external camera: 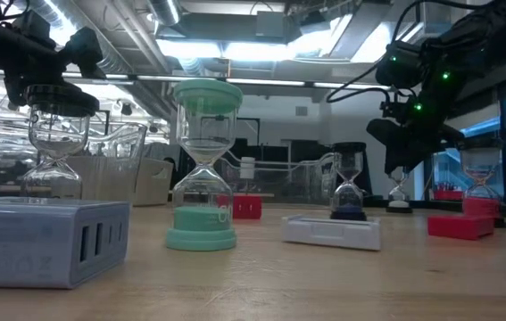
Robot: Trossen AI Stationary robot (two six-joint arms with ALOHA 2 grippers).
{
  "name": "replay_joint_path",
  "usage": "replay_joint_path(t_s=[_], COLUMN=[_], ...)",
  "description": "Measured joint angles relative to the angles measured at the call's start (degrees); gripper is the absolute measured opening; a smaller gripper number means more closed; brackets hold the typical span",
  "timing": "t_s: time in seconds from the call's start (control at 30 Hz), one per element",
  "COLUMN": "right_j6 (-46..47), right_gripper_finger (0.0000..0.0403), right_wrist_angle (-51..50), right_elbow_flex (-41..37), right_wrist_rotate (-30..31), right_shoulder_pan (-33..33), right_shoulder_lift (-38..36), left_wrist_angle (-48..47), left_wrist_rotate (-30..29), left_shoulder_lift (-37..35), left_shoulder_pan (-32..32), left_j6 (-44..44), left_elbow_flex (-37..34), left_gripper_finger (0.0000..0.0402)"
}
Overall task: Pick & Place Office items
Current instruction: Put the white hourglass into the top transparent bin
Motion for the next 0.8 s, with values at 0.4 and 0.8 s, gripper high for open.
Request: replay_joint_path(t_s=[0.4, 0.8], right_j6=[-6.12, -11.08], right_gripper_finger=[0.0214, 0.0214], right_wrist_angle=[-1.81, 3.40], right_elbow_flex=[11.02, 22.50], right_wrist_rotate=[0.08, -2.02], right_shoulder_pan=[0.07, 3.55], right_shoulder_lift=[0.00, 1.58], left_wrist_angle=[0.00, 0.01], left_wrist_rotate=[-0.02, -0.22], left_shoulder_lift=[0.00, 0.00], left_shoulder_pan=[0.00, 0.00], left_j6=[1.03, 1.01], left_elbow_flex=[0.00, 0.00], left_gripper_finger=[0.0285, 0.0285])
